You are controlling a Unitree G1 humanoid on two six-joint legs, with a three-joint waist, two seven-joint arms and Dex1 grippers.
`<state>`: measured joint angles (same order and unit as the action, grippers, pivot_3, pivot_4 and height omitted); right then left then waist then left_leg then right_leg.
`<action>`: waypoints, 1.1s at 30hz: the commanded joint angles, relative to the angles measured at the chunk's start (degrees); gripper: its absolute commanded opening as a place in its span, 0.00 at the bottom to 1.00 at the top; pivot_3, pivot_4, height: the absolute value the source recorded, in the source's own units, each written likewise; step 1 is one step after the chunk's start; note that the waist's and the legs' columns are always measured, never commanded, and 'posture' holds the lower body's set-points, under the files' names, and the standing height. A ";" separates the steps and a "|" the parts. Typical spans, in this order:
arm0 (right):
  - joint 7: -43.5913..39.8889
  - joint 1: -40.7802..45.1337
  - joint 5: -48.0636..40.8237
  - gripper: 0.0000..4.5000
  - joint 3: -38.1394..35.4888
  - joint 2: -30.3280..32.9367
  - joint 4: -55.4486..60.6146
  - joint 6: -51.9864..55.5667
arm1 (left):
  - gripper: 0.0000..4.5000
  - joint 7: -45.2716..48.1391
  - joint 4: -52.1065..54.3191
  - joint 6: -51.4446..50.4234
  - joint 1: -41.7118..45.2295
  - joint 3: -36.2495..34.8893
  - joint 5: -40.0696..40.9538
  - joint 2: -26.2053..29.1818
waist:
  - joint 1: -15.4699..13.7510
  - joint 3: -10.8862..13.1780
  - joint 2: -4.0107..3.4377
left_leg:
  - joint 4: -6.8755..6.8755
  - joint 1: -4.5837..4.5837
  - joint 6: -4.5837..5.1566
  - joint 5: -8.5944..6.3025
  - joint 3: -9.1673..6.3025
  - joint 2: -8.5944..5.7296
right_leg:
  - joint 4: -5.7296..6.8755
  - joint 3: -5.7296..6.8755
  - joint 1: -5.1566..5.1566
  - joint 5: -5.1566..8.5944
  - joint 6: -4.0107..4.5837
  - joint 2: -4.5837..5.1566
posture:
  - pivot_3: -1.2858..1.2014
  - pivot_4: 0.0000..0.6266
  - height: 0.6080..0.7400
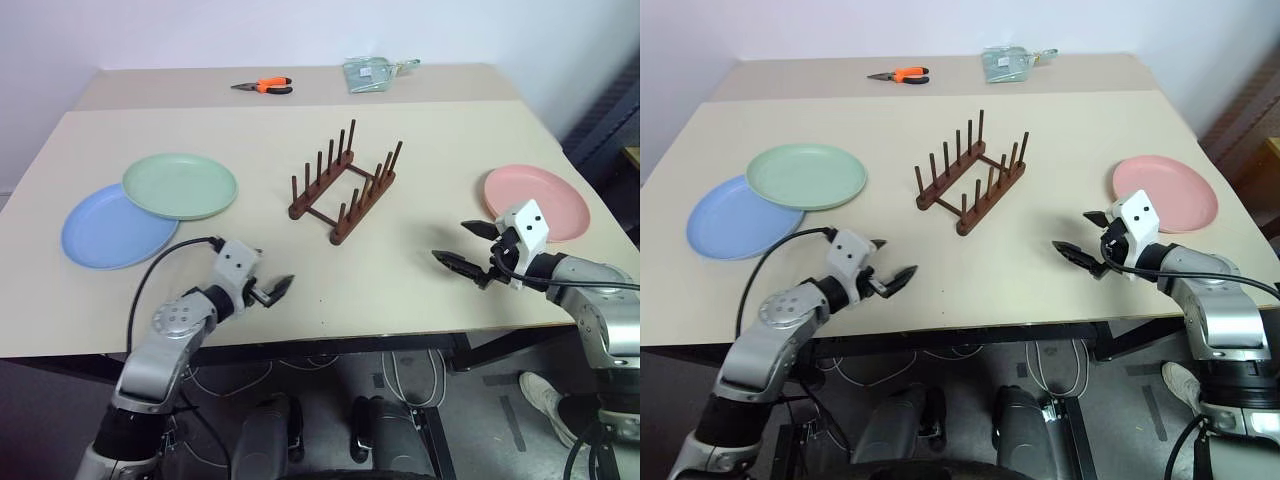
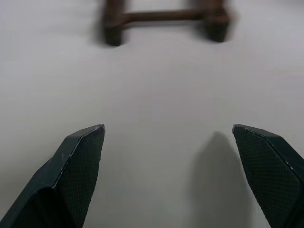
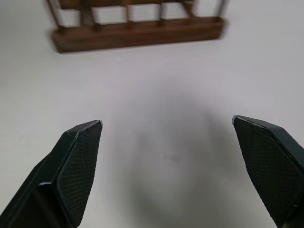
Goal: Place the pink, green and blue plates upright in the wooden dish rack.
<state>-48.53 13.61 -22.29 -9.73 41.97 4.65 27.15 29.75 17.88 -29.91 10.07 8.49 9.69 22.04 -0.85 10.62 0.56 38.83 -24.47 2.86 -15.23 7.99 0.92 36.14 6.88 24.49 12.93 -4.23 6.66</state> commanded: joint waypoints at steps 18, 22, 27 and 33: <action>10.04 -9.93 -0.54 1.00 1.51 -5.33 21.09 3.84 | 0.58 -7.29 -35.61 12.51 22.10 7.98 -9.45 -19.69 | 0.06 -0.08 -0.05 | 0.27 -0.04 0.29 -0.17 -0.02 -0.06 | -0.01 0.03 -0.09 -0.02 -0.17 0.08 | 0.52 0.24 1.00; 9.46 -9.39 -0.15 1.00 0.00 -3.99 19.29 2.79 | 0.17 -1.01 -32.77 15.94 20.79 8.67 -8.34 -17.00 | 0.09 -0.09 -0.08 | 0.27 -0.04 0.29 -0.17 -0.03 -0.06 | -0.01 0.04 -0.08 -0.02 -0.17 0.09 | 0.52 0.24 1.00; 8.72 -10.22 0.58 1.00 -2.46 -2.09 16.69 0.73 | 0.17 13.82 -27.51 18.40 18.96 10.58 -5.18 -9.39 | 0.12 -0.09 -0.11 | 0.26 -0.06 0.29 -0.19 -0.02 -0.05 | -0.02 0.03 -0.04 -0.01 -0.16 0.09 | 0.52 0.24 1.00; 8.41 -11.67 1.49 1.00 -4.36 -1.16 15.08 -1.15 | 0.47 17.81 -31.21 18.29 20.00 6.83 -3.83 -4.54 | 0.14 -0.09 -0.11 | 0.28 -0.07 0.32 -0.21 -0.02 -0.06 | -0.04 0.03 -0.06 -0.01 -0.16 0.11 | 0.52 0.24 1.00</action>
<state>-39.94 2.15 -20.96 -11.93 39.80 19.40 27.43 46.91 -13.01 -12.04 29.61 16.86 5.33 16.59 -0.72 10.52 0.46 39.12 -24.54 3.17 -15.44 7.97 0.87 36.11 6.91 24.43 12.92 -4.39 6.76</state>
